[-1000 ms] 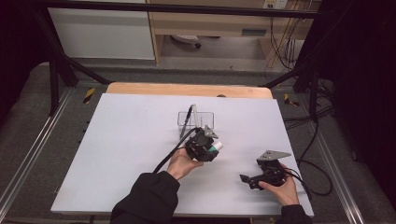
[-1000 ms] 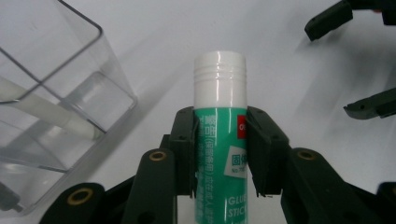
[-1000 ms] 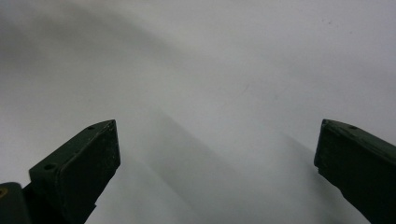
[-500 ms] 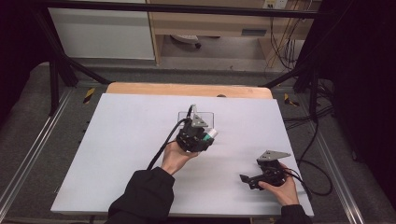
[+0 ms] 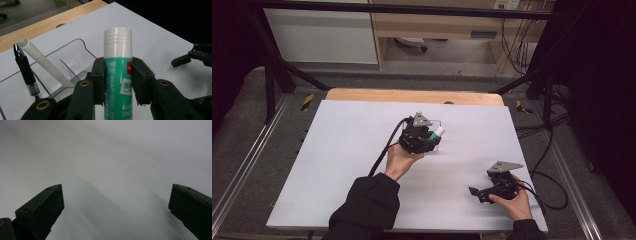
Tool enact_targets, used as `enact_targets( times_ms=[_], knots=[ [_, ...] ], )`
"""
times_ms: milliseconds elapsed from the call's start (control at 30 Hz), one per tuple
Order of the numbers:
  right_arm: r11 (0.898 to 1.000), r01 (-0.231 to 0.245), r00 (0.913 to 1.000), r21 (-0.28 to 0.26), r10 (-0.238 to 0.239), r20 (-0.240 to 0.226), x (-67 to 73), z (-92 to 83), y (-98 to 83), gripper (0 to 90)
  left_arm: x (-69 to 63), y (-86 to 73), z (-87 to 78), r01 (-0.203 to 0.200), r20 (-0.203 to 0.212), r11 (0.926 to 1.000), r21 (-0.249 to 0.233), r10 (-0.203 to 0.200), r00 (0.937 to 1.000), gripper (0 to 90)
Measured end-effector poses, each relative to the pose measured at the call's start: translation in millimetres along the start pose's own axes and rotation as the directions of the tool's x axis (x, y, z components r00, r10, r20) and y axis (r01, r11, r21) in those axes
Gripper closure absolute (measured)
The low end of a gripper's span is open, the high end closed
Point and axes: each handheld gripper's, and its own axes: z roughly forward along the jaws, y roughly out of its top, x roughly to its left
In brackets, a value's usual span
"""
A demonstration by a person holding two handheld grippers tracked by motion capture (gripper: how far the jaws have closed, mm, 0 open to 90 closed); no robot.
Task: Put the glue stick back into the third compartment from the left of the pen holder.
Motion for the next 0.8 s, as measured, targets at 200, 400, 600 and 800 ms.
enact_targets(
  times_ms=[200,400,600,800],
  knots=[
    [1.000,0.001,1.0000,-0.003,-0.001,-0.001,-0.1,-0.2,0.1,0.9,4.7,5.3,3.5,0.011,-0.012,0.9998,-0.019,-0.011,0.9999,65.4],
    [1.000,0.002,1.0000,0.003,-0.002,0.001,0.3,0.5,-0.3,0.9,9.0,12.1,8.6,0.017,-0.031,0.9989,-0.044,-0.019,0.9993,65.3],
    [1.000,0.002,1.0000,0.001,-0.002,0.002,0.2,0.4,-0.2,1.0,13.3,18.3,12.5,0.029,-0.043,0.9966,-0.076,-0.033,0.9985,65.3],
    [1.000,0.004,1.0000,0.003,-0.004,0.001,0.2,0.4,-0.2,1.0,15.5,24.0,17.6,0.030,-0.052,0.9928,-0.116,-0.037,0.9980,65.3]
  ],
)
